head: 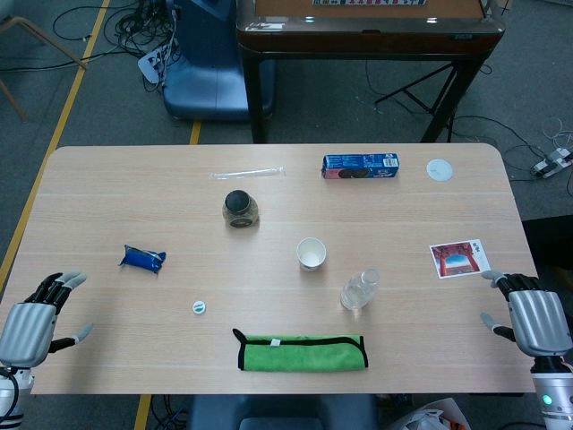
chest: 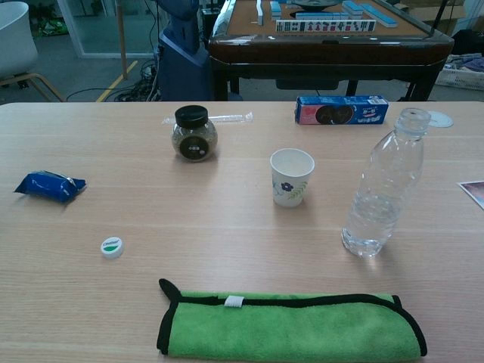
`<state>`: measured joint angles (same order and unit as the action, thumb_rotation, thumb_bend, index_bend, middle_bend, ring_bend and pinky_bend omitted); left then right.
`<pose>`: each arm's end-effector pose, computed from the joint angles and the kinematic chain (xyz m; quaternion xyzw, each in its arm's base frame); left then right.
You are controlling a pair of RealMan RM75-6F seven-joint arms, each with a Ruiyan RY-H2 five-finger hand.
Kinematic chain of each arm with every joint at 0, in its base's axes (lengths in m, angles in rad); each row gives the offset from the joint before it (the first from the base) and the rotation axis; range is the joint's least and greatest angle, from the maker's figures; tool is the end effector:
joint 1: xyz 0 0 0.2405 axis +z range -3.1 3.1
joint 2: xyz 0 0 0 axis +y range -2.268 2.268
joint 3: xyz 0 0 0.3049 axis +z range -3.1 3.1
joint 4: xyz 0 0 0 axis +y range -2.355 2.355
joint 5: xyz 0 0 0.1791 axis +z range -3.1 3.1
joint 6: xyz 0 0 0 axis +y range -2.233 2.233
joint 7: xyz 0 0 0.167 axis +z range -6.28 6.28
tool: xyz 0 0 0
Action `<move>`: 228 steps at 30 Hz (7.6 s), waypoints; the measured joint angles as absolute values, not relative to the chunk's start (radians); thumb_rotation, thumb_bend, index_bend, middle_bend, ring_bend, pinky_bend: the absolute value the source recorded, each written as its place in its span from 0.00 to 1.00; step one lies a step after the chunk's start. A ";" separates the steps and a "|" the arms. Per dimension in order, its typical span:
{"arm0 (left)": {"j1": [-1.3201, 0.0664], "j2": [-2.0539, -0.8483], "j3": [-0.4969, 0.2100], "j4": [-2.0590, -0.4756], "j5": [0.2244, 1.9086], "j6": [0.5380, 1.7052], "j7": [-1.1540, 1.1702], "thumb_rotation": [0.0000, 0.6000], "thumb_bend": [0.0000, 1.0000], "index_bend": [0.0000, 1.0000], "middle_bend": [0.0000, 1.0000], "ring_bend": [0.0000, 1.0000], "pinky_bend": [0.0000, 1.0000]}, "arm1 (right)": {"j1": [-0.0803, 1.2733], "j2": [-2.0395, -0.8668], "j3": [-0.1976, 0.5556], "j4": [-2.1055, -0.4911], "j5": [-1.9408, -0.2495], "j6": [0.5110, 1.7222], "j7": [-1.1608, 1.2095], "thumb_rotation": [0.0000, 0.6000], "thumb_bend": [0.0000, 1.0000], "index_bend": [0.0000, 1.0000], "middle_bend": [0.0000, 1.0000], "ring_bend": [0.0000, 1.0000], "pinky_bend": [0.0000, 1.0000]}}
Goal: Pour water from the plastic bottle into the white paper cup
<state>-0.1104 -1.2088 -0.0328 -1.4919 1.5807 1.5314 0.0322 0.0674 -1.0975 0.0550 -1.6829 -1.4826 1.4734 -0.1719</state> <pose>-0.3397 0.2116 0.1851 -0.6262 -0.3353 -0.4008 0.5786 -0.3372 -0.1992 0.2103 0.6121 -0.3619 0.3430 0.6137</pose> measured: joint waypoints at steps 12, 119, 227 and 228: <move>-0.109 -1.206 -0.032 -1.483 1.569 1.526 0.006 1.00 0.13 0.22 0.21 0.16 0.48 | 0.086 -1.130 0.065 -1.655 -1.479 1.457 -0.175 1.00 0.15 0.33 0.39 0.34 0.37; -0.094 -1.163 -0.026 -1.539 1.572 1.541 -0.038 1.00 0.13 0.22 0.21 0.16 0.48 | 0.492 -1.675 -0.009 -1.057 -1.616 1.172 0.690 1.00 0.04 0.35 0.40 0.27 0.31; -0.075 -1.124 -0.044 -1.578 1.556 1.566 -0.020 1.00 0.13 0.25 0.24 0.16 0.48 | 0.910 -1.528 0.189 -1.425 -0.642 1.013 -1.015 1.00 0.26 0.62 0.60 0.45 0.46; -0.075 -1.123 -0.045 -1.579 1.555 1.567 -0.020 1.00 0.13 0.25 0.24 0.16 0.48 | 0.915 -1.528 0.183 -1.424 -0.638 1.014 -1.023 1.00 0.26 0.62 0.60 0.45 0.46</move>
